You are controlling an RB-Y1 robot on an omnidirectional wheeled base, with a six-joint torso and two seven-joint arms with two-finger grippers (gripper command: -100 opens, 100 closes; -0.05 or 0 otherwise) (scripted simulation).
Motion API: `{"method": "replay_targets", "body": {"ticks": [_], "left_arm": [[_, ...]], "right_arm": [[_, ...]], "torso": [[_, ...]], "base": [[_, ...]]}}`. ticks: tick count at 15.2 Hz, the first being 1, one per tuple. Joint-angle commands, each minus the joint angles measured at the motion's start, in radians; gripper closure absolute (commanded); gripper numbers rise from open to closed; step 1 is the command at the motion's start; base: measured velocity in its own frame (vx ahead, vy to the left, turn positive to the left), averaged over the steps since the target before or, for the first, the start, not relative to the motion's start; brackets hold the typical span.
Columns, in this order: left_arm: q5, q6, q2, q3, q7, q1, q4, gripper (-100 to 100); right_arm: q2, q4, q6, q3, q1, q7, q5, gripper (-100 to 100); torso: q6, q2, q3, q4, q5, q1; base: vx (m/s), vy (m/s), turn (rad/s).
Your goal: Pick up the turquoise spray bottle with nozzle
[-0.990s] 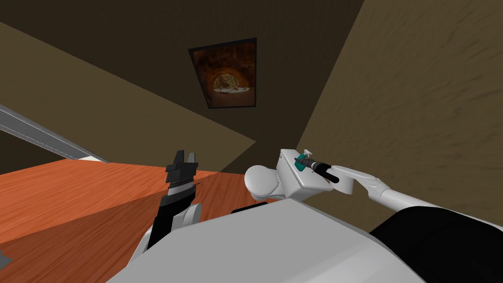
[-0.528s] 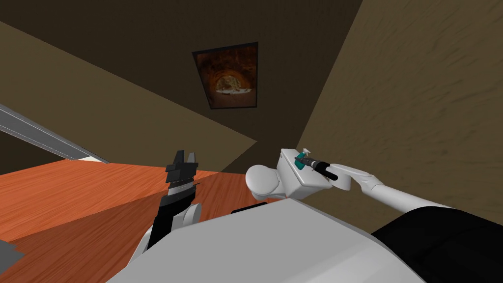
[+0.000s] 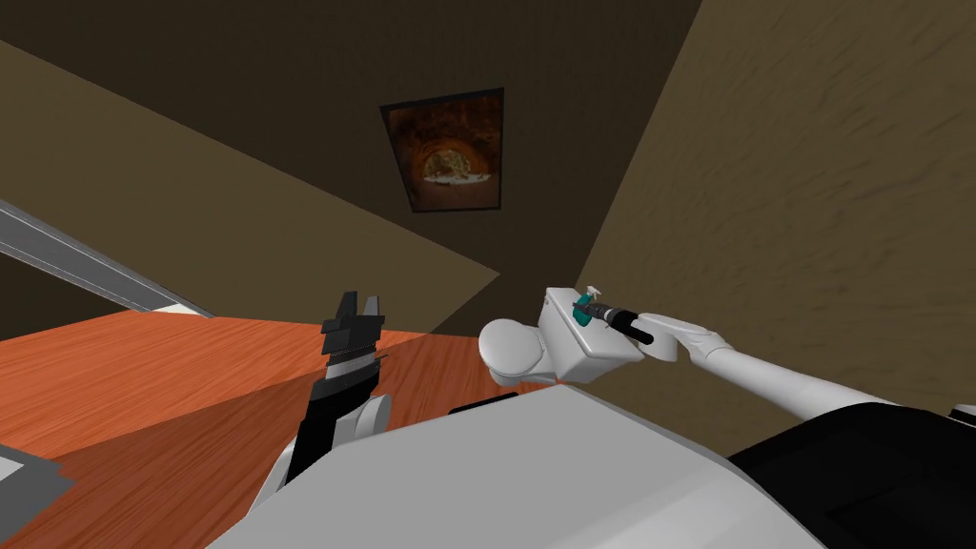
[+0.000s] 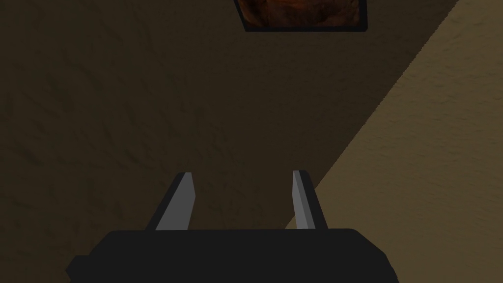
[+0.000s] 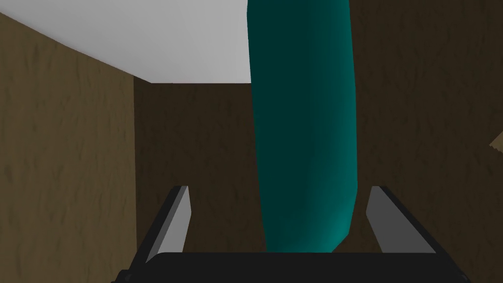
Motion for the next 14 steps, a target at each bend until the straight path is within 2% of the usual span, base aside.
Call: {"method": "replay_targets", "body": {"ticks": [1, 4, 5, 7, 10, 11, 12, 14], "left_arm": [[0.000, 0.000, 0.000, 0.000, 0.000, 0.000, 0.000, 0], [0.000, 0.000, 0.000, 0.000, 0.000, 0.000, 0.000, 0], [0.000, 0.000, 0.000, 0.000, 0.000, 0.000, 0.000, 0], [0.000, 0.000, 0.000, 0.000, 0.000, 0.000, 0.000, 0], [0.000, 0.000, 0.000, 0.000, 0.000, 0.000, 0.000, 0], [0.000, 0.000, 0.000, 0.000, 0.000, 0.000, 0.000, 0], [0.000, 0.000, 0.000, 0.000, 0.000, 0.000, 0.000, 0], [0.000, 0.000, 0.000, 0.000, 0.000, 0.000, 0.000, 0]], "right_arm": [[0.002, 0.050, -0.050, 0.015, -0.050, -0.008, 0.008, -100], [0.002, 0.110, -0.053, 0.015, -0.058, -0.008, 0.008, -100], [-0.001, 0.139, -0.106, 0.061, -0.103, -0.033, 0.031, -100], [-0.001, 0.186, -0.134, 0.066, -0.147, -0.033, 0.031, -100], [-0.001, 0.247, -0.134, 0.066, -0.156, -0.033, 0.031, -100], [-0.001, 0.247, -0.134, 0.066, -0.156, -0.033, 0.031, -100], [-0.003, 0.274, -0.178, 0.114, -0.197, -0.057, 0.053, -100], [-0.003, 0.323, -0.216, 0.116, -0.239, -0.057, 0.053, -100]], "torso": [[0.000, 0.000, 0.000, 0.000, 0.000, 0.000], [0.000, -0.001, 0.000, 0.000, 0.000, -0.001], [0.000, -0.001, 0.000, 0.000, 0.000, -0.003], [0.000, 0.000, 0.000, 0.000, 0.000, 0.000], [0.000, -0.001, 0.000, 0.000, 0.000, -0.001], [0.000, -0.001, 0.000, 0.000, 0.000, -0.003], [0.000, -0.001, -0.001, 0.000, -0.001, -0.004], [0.000, 0.000, 0.000, 0.000, 0.000, 0.000]], "base": [[-0.030, 0.080, -0.008], [-0.010, 0.028, -0.001], [-0.022, 0.043, -0.001], [-0.039, 0.084, -0.003], [-0.009, 0.024, -0.002], [0.002, -0.008, -0.001], [-0.021, 0.041, -0.002], [-0.039, 0.077, -0.004]]}}
